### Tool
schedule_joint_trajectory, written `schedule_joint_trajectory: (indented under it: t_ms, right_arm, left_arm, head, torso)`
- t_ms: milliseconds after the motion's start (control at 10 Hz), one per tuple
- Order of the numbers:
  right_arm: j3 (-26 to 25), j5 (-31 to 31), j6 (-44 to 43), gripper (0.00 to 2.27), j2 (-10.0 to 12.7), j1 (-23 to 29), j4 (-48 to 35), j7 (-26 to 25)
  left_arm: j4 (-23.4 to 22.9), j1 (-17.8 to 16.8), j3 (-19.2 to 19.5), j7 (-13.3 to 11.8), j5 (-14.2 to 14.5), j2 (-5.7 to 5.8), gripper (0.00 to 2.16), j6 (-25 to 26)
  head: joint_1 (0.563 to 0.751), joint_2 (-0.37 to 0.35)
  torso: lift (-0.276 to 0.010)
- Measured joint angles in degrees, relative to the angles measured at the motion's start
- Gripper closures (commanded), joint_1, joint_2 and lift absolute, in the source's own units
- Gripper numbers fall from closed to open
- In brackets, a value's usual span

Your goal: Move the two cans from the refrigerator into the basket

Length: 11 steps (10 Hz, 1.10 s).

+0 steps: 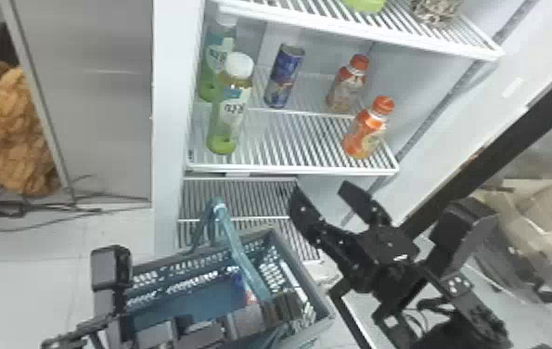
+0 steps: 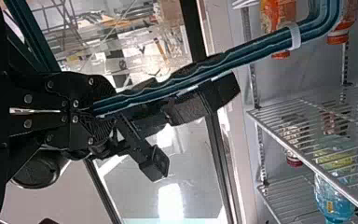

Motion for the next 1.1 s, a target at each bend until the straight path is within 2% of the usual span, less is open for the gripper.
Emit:
schedule_joint_trajectory:
  t_ms: [400,700,1100]
  right_arm:
    - [0.3,3.2,-14.5,0.10,0.6,-3.5,9.7,-0.3]
    - [0.4,3.5,-18.9,0.10,0.8,-6.5,15.1,-0.3]
    - [2.8,3.7,-25.9,0.10,0.4,-14.9,26.5,-0.2]
  left_arm:
    - [0.0,0.0,-0.1,0.0,0.0,-0.17,1.18,0.0]
    - [0.1,0.0,-0.1,0.0,-0.1,-0.26,1.18,0.1]
    - [0.1,-0.2,-0.1,0.0,-0.1,-0.26,1.18,0.3]
  head:
    - [0.695,-0.350]
    - [0.695,-0.350]
    - [0.695,-0.350]
  torso:
    - [-0.276]
    - [-0.276]
    - [-0.276]
